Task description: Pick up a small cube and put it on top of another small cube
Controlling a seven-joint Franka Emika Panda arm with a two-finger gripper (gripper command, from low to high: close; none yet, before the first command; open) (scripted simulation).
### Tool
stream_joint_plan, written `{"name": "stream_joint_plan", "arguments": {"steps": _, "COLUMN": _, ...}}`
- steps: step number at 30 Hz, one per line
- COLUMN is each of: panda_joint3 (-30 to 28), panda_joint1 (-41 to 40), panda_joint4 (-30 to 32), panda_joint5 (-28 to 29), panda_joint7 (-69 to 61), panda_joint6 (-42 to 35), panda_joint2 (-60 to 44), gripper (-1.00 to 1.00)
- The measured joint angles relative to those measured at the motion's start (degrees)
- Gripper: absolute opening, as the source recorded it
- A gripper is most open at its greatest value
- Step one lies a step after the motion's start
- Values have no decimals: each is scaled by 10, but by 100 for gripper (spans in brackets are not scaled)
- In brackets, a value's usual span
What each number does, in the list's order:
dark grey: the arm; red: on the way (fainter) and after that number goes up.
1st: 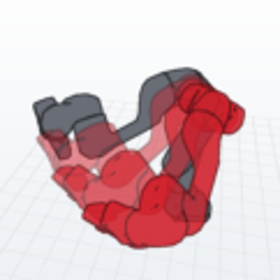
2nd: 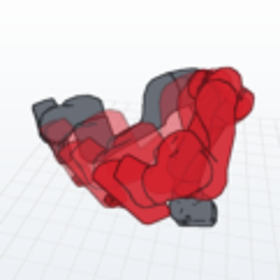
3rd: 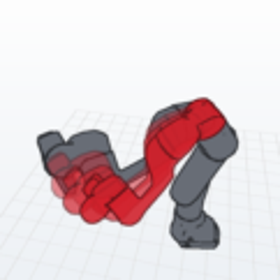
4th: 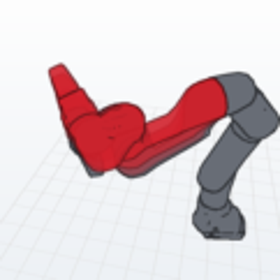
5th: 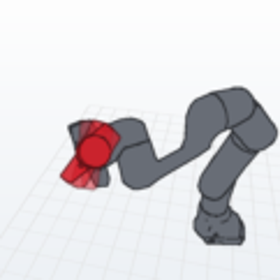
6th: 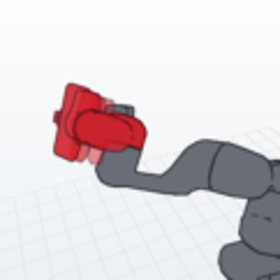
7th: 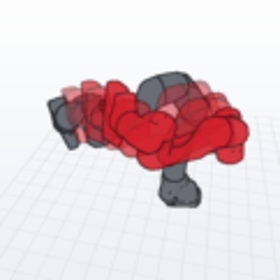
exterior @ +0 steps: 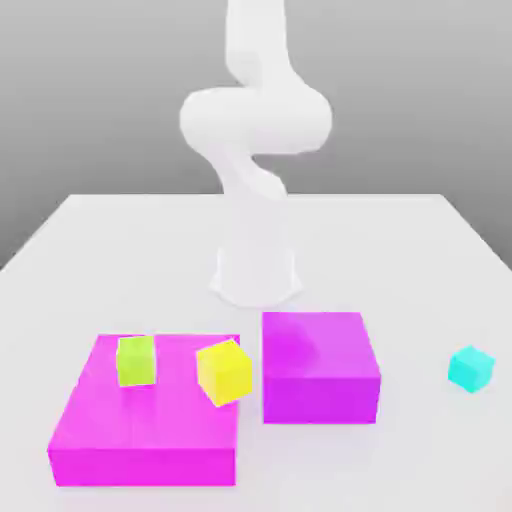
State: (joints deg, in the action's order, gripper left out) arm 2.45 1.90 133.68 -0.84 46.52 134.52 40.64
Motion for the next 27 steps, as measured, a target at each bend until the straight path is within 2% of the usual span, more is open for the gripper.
{"name": "stream_joint_plan", "arguments": {"steps": 12, "panda_joint3": 145, "panda_joint1": 88, "panda_joint4": 92, "panda_joint5": -5, "panda_joint7": 59, "panda_joint6": 133, "panda_joint2": -248, "gripper": 0}}
{"name": "stream_joint_plan", "arguments": {"steps": 16, "panda_joint3": 194, "panda_joint1": 116, "panda_joint4": 122, "panda_joint5": 20, "panda_joint7": 97, "panda_joint6": 177, "panda_joint2": -332, "gripper": 0}}
{"name": "stream_joint_plan", "arguments": {"steps": 20, "panda_joint3": 227, "panda_joint1": 164, "panda_joint4": 152, "panda_joint5": 71, "panda_joint7": 155, "panda_joint6": 219, "panda_joint2": -421, "gripper": 0}}
{"name": "stream_joint_plan", "arguments": {"steps": 23, "panda_joint3": 222, "panda_joint1": 209, "panda_joint4": 172, "panda_joint5": 119, "panda_joint7": 205, "panda_joint6": 250, "panda_joint2": -488, "gripper": 0}}
{"name": "stream_joint_plan", "arguments": {"steps": 27, "panda_joint3": 155, "panda_joint1": 271, "panda_joint4": 161, "panda_joint5": 203, "panda_joint7": 272, "panda_joint6": 305, "panda_joint2": -573, "gripper": 0}}
